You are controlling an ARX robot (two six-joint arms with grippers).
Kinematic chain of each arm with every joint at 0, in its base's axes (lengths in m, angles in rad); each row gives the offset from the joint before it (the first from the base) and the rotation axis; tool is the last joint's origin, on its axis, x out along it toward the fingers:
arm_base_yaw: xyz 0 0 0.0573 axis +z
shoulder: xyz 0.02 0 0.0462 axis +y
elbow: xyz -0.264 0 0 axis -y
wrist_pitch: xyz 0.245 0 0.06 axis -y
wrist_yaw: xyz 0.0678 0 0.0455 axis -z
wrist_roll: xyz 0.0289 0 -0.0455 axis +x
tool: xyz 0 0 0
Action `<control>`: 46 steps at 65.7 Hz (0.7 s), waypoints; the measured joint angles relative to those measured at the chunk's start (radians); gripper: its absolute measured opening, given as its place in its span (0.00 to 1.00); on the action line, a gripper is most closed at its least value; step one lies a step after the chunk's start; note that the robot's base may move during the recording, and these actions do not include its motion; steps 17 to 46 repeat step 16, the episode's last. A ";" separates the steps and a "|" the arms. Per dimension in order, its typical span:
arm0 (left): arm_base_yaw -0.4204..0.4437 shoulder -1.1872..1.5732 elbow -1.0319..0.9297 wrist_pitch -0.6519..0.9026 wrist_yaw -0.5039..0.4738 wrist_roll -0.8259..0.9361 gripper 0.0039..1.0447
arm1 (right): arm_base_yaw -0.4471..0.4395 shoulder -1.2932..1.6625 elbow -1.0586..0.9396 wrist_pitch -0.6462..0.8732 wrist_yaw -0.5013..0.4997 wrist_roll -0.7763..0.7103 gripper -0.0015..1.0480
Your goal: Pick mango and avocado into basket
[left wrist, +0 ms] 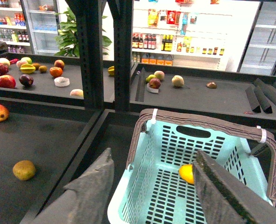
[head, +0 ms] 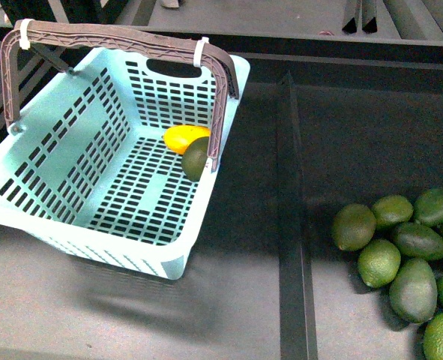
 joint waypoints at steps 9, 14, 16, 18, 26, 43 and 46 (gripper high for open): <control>0.000 0.000 0.000 0.000 0.000 0.000 0.89 | 0.000 0.000 0.000 0.000 0.000 0.000 0.92; 0.000 0.000 0.000 0.000 0.000 0.001 0.92 | 0.000 0.000 0.000 0.000 0.000 0.000 0.92; 0.000 0.000 0.000 0.000 0.000 0.002 0.92 | 0.000 0.000 0.000 0.000 0.000 0.000 0.92; 0.000 0.000 0.000 0.000 0.000 0.002 0.92 | 0.000 0.000 0.000 0.000 0.000 0.000 0.92; 0.000 0.000 0.000 0.000 0.000 0.002 0.92 | 0.000 0.000 0.000 0.000 0.000 0.000 0.92; 0.000 0.000 0.000 0.000 0.000 0.002 0.92 | 0.000 0.000 0.000 0.000 0.000 0.000 0.92; 0.000 0.000 0.000 0.000 0.000 0.002 0.92 | 0.000 0.000 0.000 0.000 0.000 0.000 0.92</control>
